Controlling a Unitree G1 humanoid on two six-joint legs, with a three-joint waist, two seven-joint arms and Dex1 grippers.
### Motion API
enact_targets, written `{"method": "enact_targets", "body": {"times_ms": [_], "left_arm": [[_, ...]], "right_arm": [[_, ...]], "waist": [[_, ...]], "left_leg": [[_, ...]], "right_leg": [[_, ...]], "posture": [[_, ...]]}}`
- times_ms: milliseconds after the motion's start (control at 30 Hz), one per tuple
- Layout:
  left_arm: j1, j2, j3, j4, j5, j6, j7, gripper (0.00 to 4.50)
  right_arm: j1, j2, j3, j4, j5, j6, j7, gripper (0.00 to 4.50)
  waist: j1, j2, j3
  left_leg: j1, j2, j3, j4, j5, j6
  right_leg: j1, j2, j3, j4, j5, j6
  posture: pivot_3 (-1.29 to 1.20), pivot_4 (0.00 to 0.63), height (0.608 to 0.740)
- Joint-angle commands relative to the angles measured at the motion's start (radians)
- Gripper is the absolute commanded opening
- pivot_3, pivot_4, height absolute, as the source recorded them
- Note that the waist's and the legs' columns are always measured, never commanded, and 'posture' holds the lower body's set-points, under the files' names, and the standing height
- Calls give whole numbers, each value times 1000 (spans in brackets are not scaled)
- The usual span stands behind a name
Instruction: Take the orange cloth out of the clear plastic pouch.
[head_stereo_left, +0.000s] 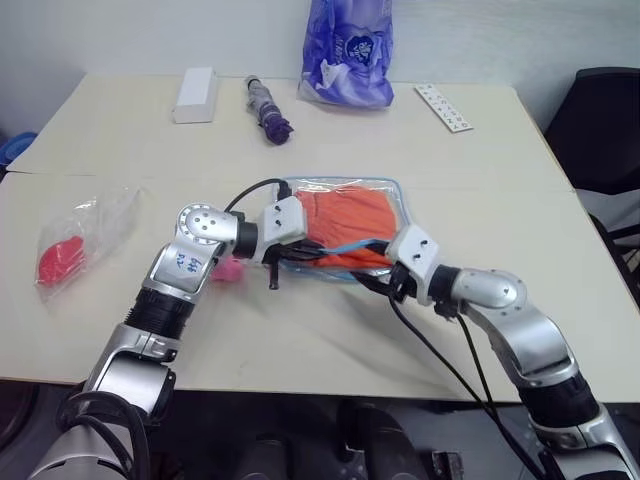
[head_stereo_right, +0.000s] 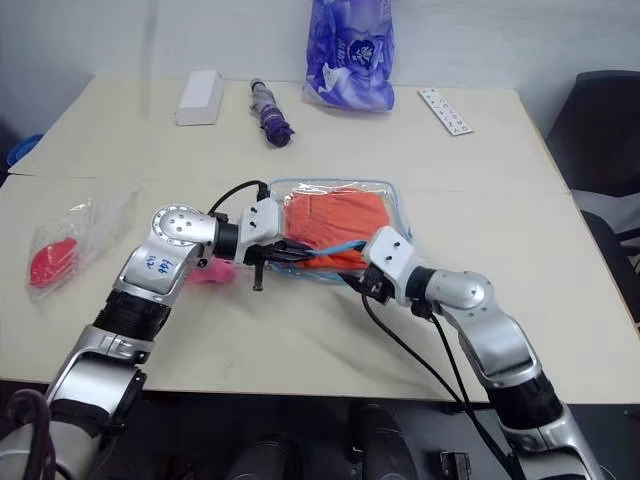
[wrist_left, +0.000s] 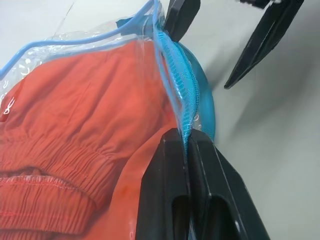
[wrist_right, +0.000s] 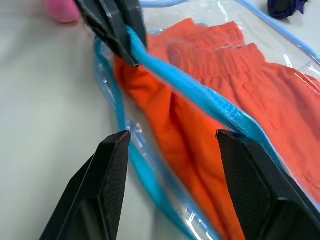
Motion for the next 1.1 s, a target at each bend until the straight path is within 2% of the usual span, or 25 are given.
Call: {"method": "enact_targets", "body": {"times_ms": [33,233,533,633,767,1100], "left_arm": [[-17,-4,22,-45,-21,3,15,35],[-9,-6,28,-61,-23,8,24,0],[-7,-10,25,-56,-14,-4,45,0],[-8,-9,23,-48,-10,-13,50,0],[-7,-4,20,-45,-6,-22,51,0],[-28,-21,30,-70,-32,12,52,0]], "right_arm": [[-26,26,7,41,-22,-30,-14,2833],[-57,63,26,109,-71,-76,-30,864],[-80,84,63,129,-116,-133,-18,864],[-86,87,59,133,-126,-125,-30,1459],[-84,87,59,130,-138,-124,-28,2754],[-109,112,96,223,-206,-177,-42,2754]], "waist": [[-3,0,0],[-5,0,0],[-5,0,0],[-5,0,0],[-5,0,0],[-7,0,0]], "left_leg": [[0,0,0,0,0,0],[0,1,0,0,0,0],[0,2,0,0,0,0],[0,2,0,0,0,0],[0,2,0,0,0,0],[0,2,0,0,0,0]], "right_leg": [[0,0,0,0,0,0],[0,0,0,0,0,0],[0,0,0,0,0,0],[0,-1,0,0,0,0],[0,-1,0,0,0,0],[0,-1,0,0,0,0]], "posture": [[0,150,740],[0,150,740],[0,150,740],[0,150,740],[0,150,740],[0,150,740]]}}
